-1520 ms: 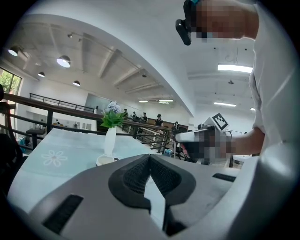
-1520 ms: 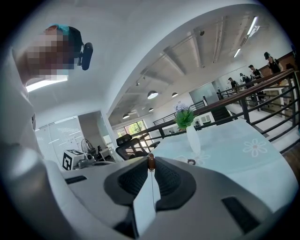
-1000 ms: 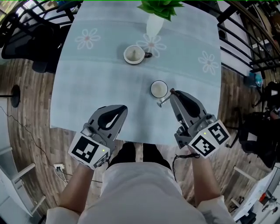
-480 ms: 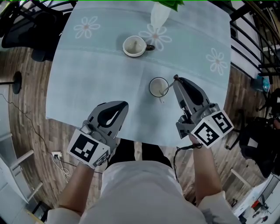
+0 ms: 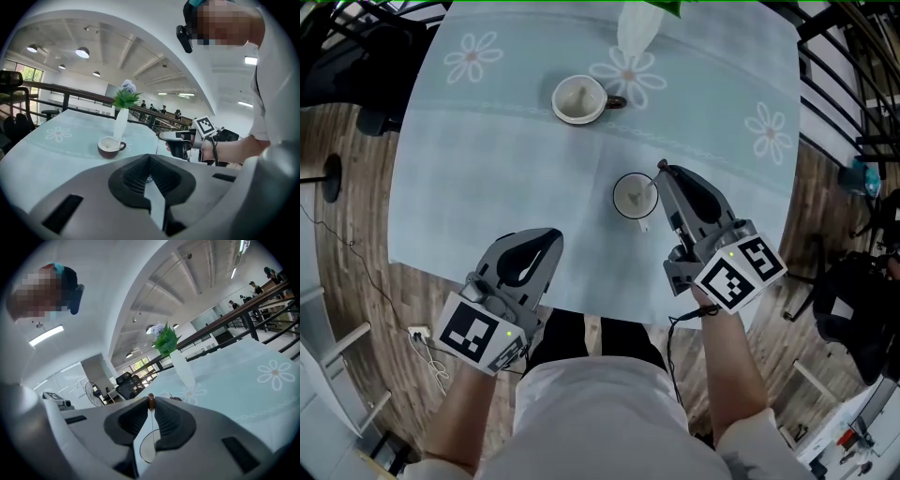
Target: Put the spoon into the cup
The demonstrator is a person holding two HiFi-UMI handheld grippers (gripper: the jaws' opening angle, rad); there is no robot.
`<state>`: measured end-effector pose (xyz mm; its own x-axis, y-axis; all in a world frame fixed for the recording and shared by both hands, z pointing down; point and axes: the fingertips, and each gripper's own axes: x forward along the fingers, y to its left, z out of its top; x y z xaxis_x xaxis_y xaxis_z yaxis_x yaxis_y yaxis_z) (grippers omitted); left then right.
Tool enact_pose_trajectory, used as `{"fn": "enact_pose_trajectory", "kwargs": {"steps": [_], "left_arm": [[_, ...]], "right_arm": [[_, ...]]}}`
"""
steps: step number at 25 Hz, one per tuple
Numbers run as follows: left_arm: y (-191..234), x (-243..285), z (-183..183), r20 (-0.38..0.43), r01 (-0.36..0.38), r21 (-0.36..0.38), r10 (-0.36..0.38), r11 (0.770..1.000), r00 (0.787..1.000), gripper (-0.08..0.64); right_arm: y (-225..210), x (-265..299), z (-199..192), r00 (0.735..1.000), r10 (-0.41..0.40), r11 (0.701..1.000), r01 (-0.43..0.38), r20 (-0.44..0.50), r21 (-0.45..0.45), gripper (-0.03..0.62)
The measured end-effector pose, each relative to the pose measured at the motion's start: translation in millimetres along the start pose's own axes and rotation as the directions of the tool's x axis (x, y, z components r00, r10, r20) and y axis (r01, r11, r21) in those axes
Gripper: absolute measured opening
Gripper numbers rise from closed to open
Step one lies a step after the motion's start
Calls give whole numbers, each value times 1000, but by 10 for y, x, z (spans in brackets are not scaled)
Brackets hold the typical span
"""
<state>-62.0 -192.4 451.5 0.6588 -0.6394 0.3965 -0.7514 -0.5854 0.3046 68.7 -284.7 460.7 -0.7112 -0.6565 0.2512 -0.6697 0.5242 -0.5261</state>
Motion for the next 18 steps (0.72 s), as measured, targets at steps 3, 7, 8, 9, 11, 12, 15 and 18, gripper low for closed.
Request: {"fn": "enact_pose_trajectory", "kwargs": {"steps": [3,7,8,9,11,12,15,18], "left_arm": [[13,41,-47,-10,3,-1,-3,1000,1000,20],[12,104,-81,-20,9,-1,-9,1000,1000,20],[12,117,-91,-22,10,-3,-10,1000,1000,20],[9,128,-101,-25,11,-4,-11,1000,1000,20],[-7,146,-125,-30,13,-5,-13,1000,999,20],[-14,153,-136,-32,14,-6,-14,1000,999,20],[-20,170,-153,-36,15,-10,-16,1000,999,19],[-19,190,-165,-36,16,-14,-17,1000,999,20]], "right_arm": [[-65,27,-85,1000,-6,1000,6,4,11,57],[-140,40,-174,1000,-15,1000,15,9,22,57],[-154,42,-194,1000,-17,1000,17,10,24,57],[-166,42,-212,1000,-19,1000,18,11,26,57],[-187,36,-250,1000,-23,999,22,11,26,57],[-200,32,-265,1000,-25,999,25,11,27,57],[-230,39,-299,1000,-30,999,29,8,25,57],[-247,47,-338,1000,-31,999,31,1,22,57]]}}
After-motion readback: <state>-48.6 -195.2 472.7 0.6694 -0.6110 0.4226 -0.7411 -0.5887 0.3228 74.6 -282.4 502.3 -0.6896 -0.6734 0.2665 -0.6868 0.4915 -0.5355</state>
